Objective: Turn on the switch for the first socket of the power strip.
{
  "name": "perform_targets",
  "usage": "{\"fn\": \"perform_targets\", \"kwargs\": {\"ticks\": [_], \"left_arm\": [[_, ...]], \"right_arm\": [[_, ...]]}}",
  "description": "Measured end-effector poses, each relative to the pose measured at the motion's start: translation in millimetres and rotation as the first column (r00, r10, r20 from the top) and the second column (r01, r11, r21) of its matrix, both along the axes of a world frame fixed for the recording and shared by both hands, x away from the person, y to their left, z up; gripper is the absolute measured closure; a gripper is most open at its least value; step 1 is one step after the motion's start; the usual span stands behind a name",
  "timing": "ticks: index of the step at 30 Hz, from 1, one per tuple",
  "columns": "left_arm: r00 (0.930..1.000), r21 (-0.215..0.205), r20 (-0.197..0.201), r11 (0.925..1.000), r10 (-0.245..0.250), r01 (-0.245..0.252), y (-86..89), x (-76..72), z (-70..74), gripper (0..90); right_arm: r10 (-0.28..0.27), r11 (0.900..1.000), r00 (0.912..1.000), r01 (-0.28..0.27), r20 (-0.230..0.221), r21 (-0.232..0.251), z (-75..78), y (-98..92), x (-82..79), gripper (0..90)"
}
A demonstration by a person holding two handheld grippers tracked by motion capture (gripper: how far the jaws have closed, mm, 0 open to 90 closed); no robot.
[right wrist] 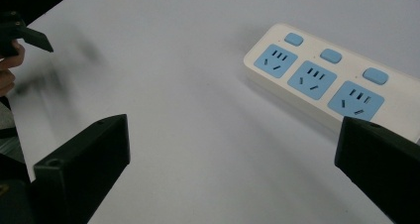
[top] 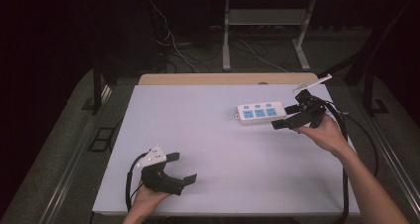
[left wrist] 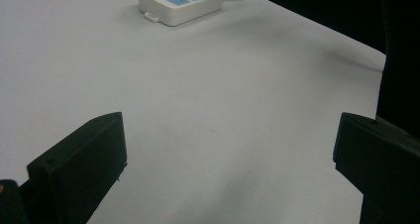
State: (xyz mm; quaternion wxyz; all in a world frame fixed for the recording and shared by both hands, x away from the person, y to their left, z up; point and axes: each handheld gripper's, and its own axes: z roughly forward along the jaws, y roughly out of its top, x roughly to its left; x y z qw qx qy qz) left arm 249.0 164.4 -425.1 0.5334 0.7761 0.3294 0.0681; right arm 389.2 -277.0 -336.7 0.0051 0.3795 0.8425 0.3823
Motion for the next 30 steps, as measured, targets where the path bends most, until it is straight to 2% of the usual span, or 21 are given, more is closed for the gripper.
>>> {"fn": "perform_targets", "kwargs": {"ticks": [30], "left_arm": [[1.0, 0.004, 0.002, 1.0, -0.001, 0.001, 0.7, 0.8, -0.5, 0.0]], "right_arm": [[-0.065, 0.997, 0.9978, 0.064, -0.015, -0.046, 16.6, 4.2, 55.5, 0.3]]}}
